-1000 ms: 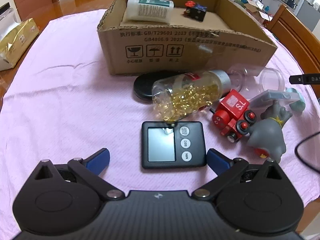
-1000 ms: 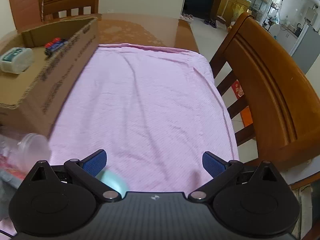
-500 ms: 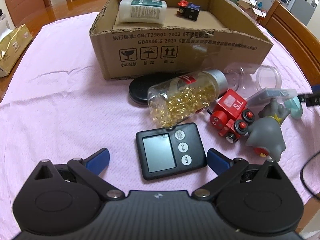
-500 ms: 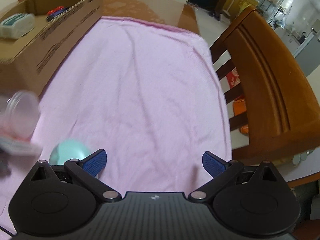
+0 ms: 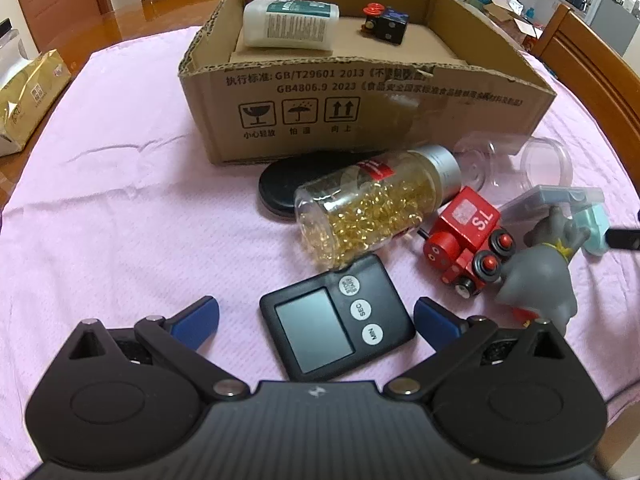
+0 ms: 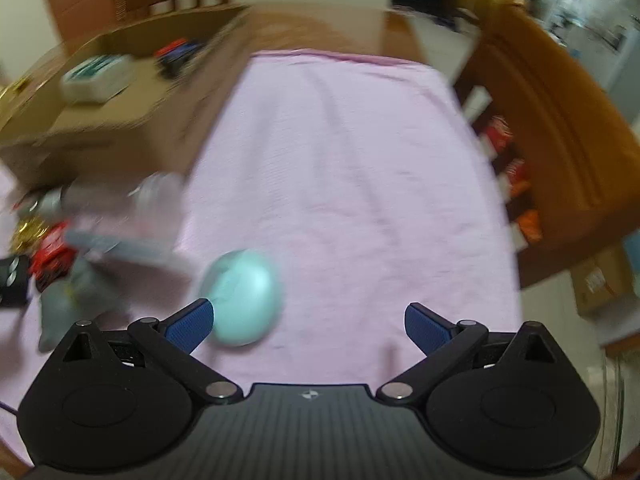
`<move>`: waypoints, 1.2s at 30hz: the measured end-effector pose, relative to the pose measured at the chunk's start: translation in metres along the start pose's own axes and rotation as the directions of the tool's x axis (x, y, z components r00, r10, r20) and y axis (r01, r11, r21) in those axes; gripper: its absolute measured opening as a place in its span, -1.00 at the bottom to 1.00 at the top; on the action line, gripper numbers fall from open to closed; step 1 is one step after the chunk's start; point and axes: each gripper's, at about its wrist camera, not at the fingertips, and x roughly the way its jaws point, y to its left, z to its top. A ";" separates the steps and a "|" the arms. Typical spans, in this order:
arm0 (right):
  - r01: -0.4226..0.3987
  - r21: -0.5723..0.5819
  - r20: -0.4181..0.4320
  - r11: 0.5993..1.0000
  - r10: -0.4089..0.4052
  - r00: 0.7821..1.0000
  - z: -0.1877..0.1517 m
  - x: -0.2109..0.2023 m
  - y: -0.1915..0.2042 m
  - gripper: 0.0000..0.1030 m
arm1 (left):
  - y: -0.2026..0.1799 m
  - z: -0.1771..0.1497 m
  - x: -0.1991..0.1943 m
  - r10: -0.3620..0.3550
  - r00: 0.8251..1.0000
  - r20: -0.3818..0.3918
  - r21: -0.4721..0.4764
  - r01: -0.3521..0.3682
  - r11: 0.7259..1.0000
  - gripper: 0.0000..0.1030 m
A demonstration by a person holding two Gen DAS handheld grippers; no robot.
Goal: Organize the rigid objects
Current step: 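Move the left tool to the black timer while the right tool approaches the mint-green case, then grasp the black timer with the left tool while the right tool grasps the mint-green case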
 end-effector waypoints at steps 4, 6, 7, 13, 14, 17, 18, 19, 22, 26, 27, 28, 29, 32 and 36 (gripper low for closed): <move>-0.011 -0.058 -0.032 0.998 0.009 0.999 -0.008 0.014 0.017 1.00 | 0.005 -0.007 -0.002 0.044 0.998 -0.035 0.033 -0.043 0.999 0.99; -0.025 -0.060 -0.049 0.998 0.022 0.999 -0.011 0.018 0.019 1.00 | 0.011 -0.014 -0.005 0.041 0.999 -0.033 0.033 -0.040 0.999 0.99; -0.028 -0.063 -0.059 0.998 0.024 0.998 -0.012 0.020 0.019 1.00 | 0.013 -0.016 -0.006 0.039 0.999 -0.028 0.038 -0.038 0.999 0.99; -0.061 -0.085 -0.043 0.995 0.057 0.997 -0.016 0.020 0.016 1.00 | 0.008 -0.011 -0.004 0.003 1.000 -0.006 0.105 -0.002 0.995 0.92; -0.062 -0.086 -0.040 0.994 0.058 0.998 -0.016 0.020 0.016 1.00 | 0.006 -0.009 -0.004 -0.009 1.000 -0.002 0.125 0.009 0.992 0.85; -0.061 -0.086 -0.028 0.994 0.059 0.998 -0.018 0.019 0.016 1.00 | 0.001 -0.005 -0.005 -0.039 0.999 0.009 0.183 0.036 0.982 0.72; -0.061 -0.086 -0.023 0.994 0.060 0.998 -0.019 0.019 0.016 1.00 | 0.001 -0.004 -0.005 -0.048 0.999 0.007 0.199 0.045 0.979 0.67; -0.061 -0.087 -0.019 0.994 0.060 0.998 -0.019 0.019 0.016 1.00 | 0.001 -0.002 -0.005 -0.054 0.999 0.004 0.212 0.052 0.976 0.64; -0.060 -0.083 -0.016 0.995 0.059 0.998 -0.020 0.019 0.016 1.00 | 0.002 0.005 -0.006 -0.063 0.998 -0.008 0.229 0.063 0.971 0.43; -0.052 -0.072 -0.018 0.996 0.051 0.999 -0.018 0.019 0.017 1.00 | 0.001 0.007 -0.007 -0.052 0.998 -0.047 0.232 0.061 0.971 0.34; -0.049 -0.068 -0.020 0.996 0.048 0.999 -0.017 0.019 0.018 1.00 | 0.000 0.006 -0.007 -0.048 0.997 -0.054 0.229 0.059 0.972 0.34; -0.046 -0.067 -0.020 0.997 0.045 0.999 -0.014 0.020 0.019 1.00 | -0.001 0.007 -0.007 -0.047 0.997 -0.058 0.221 0.059 0.973 0.34; -0.045 -0.069 -0.019 0.997 0.043 0.999 -0.013 0.022 0.020 1.00 | -0.002 0.007 -0.007 -0.045 0.997 -0.058 0.219 0.057 0.974 0.34; -0.048 -0.076 -0.016 0.996 0.047 0.999 -0.008 0.024 0.024 1.00 | -0.003 0.008 -0.006 -0.042 0.997 -0.058 0.208 0.053 0.977 0.34; -0.055 -0.096 -0.010 0.994 0.054 0.998 -0.003 0.027 0.030 1.00 | -0.003 0.006 -0.009 -0.037 0.997 -0.061 0.206 0.049 0.977 0.34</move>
